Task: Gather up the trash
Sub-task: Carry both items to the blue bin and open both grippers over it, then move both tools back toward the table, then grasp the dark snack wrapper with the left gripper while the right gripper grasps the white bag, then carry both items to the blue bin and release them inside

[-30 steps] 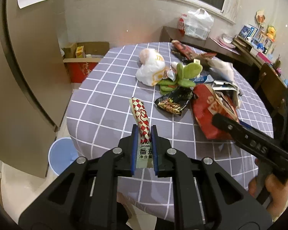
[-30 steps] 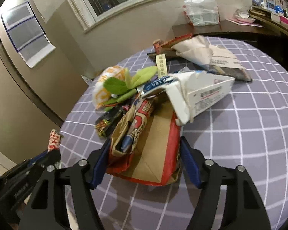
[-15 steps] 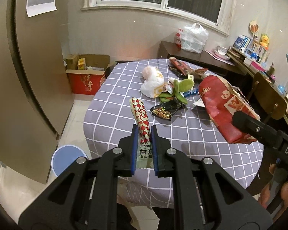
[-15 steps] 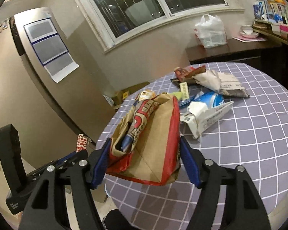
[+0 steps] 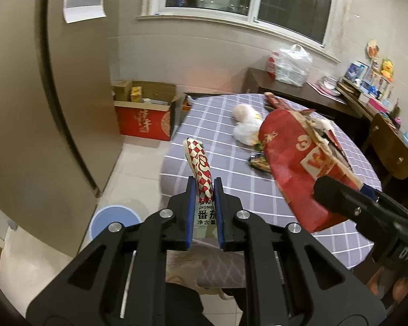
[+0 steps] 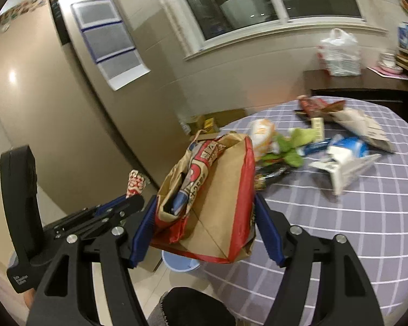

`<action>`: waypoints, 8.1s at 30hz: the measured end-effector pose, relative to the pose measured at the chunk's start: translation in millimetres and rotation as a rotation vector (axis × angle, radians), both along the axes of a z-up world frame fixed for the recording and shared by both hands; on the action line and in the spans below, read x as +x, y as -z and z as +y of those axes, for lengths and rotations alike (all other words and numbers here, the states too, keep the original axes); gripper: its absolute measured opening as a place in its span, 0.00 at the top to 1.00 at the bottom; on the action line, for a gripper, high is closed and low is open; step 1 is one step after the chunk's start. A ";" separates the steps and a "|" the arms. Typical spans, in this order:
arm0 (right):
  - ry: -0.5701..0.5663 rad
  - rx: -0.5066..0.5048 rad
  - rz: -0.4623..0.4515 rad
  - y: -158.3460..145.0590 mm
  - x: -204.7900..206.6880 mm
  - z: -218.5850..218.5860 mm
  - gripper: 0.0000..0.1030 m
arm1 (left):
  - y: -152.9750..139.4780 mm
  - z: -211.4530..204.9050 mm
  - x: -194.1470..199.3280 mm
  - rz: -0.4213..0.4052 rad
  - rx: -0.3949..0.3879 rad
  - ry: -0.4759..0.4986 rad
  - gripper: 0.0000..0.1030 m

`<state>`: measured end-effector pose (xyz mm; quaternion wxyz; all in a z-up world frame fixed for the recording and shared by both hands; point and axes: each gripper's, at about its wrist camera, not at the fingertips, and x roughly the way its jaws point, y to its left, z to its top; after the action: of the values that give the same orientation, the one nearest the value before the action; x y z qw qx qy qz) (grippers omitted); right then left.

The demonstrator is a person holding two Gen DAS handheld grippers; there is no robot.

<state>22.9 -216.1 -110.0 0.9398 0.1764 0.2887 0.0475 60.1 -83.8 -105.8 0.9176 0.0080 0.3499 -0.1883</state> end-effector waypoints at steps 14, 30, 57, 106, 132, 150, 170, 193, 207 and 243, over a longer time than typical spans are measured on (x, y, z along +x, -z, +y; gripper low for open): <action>-0.254 -0.074 0.060 29.3 77.0 103.2 0.34 | 40.3 100.7 38.7 0.090 0.013 -0.200 0.87; -0.395 -0.140 0.126 101.4 210.5 215.5 0.16 | 118.9 223.9 95.0 0.262 0.036 -0.476 0.87; -0.207 -0.207 0.096 116.1 205.5 193.6 0.10 | 154.7 210.1 170.0 0.346 0.040 -0.435 0.86; 0.202 -0.133 0.036 37.0 30.6 -46.8 0.08 | 26.9 -36.5 44.1 0.008 0.211 -0.049 0.20; 0.345 -0.008 0.160 82.4 13.1 -158.6 0.08 | 71.3 -165.7 76.6 0.050 0.297 0.201 0.20; 0.257 -0.028 0.143 63.5 29.4 -124.2 0.08 | 67.1 -124.0 84.0 0.118 0.077 0.229 0.86; 0.137 -0.187 0.122 34.6 186.2 -62.9 0.08 | 40.2 -39.0 173.3 0.043 0.013 -0.066 0.86; -0.149 -0.187 0.117 18.4 174.3 59.3 0.67 | 39.4 61.1 135.9 0.067 -0.023 -0.148 0.86; -0.411 -0.166 0.204 83.5 219.3 228.0 0.64 | 93.4 231.2 125.2 0.181 0.032 -0.480 0.87; -0.234 -0.274 0.090 113.1 204.7 206.6 0.19 | 153.3 230.1 174.3 0.319 0.051 -0.475 0.69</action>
<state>227.5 -9.4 -223.1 0.9292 0.0141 0.3529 0.1086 234.4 146.3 -259.2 0.8688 -0.0807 0.4867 0.0421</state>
